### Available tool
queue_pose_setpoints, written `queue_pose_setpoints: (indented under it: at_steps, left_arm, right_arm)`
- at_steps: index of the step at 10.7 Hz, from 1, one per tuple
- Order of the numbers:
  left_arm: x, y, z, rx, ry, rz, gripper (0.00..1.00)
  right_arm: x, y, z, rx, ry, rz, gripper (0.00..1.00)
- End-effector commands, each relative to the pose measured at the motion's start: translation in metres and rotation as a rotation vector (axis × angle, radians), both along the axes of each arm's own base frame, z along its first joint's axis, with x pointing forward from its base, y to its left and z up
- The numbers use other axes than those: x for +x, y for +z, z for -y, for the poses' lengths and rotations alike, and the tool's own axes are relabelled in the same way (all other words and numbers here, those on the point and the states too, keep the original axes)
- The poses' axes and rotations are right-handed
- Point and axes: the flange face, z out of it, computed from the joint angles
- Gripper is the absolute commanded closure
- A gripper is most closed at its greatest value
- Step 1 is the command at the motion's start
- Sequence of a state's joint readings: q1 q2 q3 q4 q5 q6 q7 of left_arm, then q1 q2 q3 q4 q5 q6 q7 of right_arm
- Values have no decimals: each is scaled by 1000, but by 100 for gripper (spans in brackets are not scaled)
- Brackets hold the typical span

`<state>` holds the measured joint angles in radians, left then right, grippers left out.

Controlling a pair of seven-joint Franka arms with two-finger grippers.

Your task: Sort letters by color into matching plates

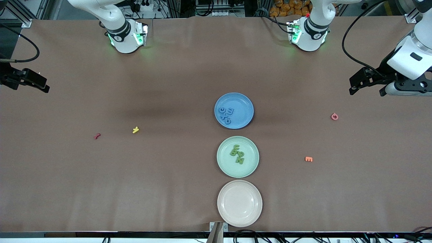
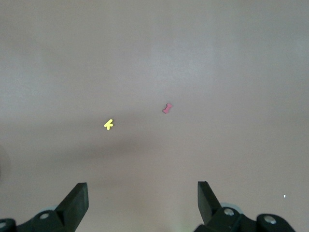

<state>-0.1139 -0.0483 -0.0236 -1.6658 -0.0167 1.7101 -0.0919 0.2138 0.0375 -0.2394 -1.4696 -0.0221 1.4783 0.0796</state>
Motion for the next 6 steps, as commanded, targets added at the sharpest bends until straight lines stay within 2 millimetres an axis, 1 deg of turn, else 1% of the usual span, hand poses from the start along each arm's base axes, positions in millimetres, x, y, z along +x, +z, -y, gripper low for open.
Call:
queue_pose_setpoints:
  at_steps: [1,3,6]
  left_arm:
    - [-2,7,-8,54,-20,27,0]
    - [0,5,-18,53,-3,23,0]
    - [5,10,-20,45,9,33,0]
  right_arm:
    - [-3,3,3,-8,-24,24,0]
    - [-3,0,4,-8,-25,20,0]
    - [-3,1,5,-8,-25,16,0]
